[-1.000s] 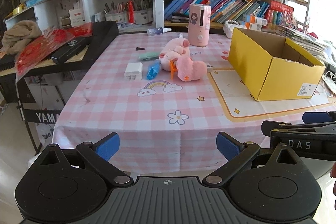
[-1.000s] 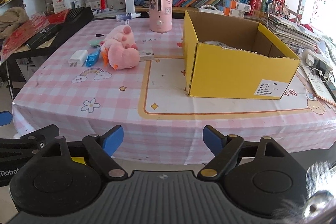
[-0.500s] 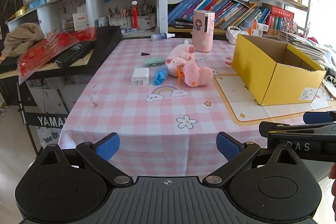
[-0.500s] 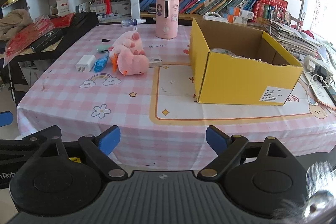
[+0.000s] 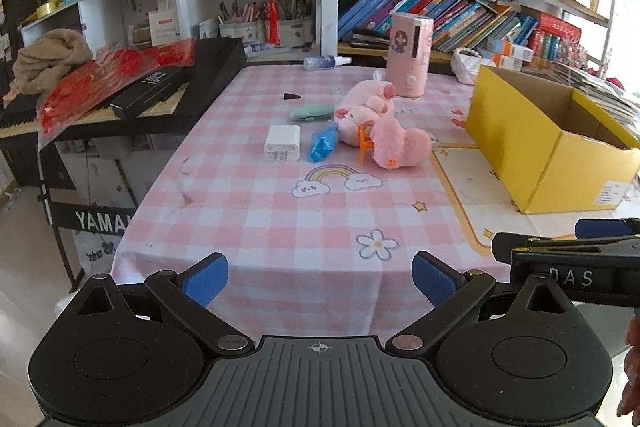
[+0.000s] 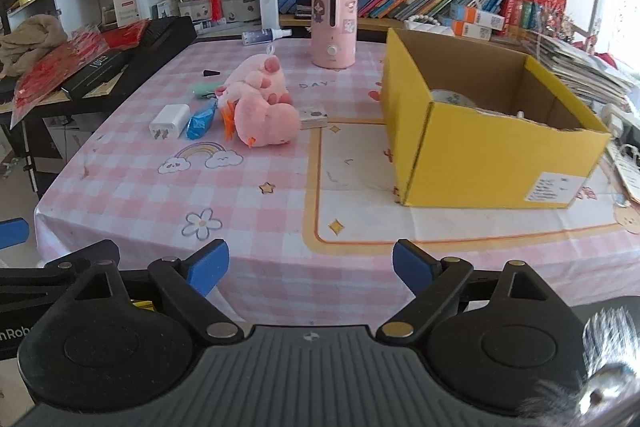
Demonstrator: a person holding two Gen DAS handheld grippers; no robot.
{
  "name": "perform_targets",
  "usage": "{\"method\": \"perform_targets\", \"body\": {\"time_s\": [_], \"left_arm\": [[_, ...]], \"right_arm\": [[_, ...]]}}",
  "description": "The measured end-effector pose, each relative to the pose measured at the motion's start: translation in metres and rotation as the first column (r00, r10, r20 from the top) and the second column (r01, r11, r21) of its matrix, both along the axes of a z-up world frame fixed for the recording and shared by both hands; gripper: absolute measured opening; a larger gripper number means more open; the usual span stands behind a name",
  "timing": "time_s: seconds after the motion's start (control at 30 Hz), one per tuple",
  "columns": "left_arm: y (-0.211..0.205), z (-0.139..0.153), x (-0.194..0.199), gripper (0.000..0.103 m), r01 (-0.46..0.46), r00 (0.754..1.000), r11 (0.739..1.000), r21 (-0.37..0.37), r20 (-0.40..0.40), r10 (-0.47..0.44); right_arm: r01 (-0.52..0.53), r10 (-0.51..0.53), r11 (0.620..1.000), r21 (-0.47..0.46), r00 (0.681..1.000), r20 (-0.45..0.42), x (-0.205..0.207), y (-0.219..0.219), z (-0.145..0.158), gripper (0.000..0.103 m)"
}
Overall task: Organize objects
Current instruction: 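Withdraw both tools from the box back toward the table, then grasp the white charger with the left tool while the right tool grasps the pink plush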
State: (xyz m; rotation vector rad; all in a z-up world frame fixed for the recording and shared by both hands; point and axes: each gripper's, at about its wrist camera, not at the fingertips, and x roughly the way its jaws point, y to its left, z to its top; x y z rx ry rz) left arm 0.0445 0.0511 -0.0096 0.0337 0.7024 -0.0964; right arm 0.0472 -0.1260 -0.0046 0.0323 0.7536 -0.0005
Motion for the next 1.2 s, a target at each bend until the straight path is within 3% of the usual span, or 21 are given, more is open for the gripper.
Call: {"method": "perform_targets", "body": {"time_s": [0.37,0.77,1.1,1.2], "left_arm": [[0.0,-0.005,0.066,0.1,-0.08,0.997,0.997,0.003,-0.02,0.08],[0.007,-0.007,0.132,0.1,-0.177,0.983,0.984,0.005,-0.047,0.177],[0.013,-0.021,0.19,0.098,-0.215,0.971,0.976,0.033,-0.097,0.217],[0.012,-0.026,0.207,0.093,-0.203,0.973,0.978,0.044,-0.103,0.206]], "right_arm": [[-0.046,0.047,0.999,0.026,0.999,-0.012,0.084,-0.005,-0.003,0.087],[-0.169,0.17,0.985,0.021,0.985,-0.035,0.164,0.004,-0.015,0.087],[-0.346,0.342,0.935,-0.083,0.938,-0.065,0.208,0.027,-0.038,0.086],[-0.39,0.383,0.912,-0.123,0.92,-0.081,0.218,0.033,-0.044,0.078]]}}
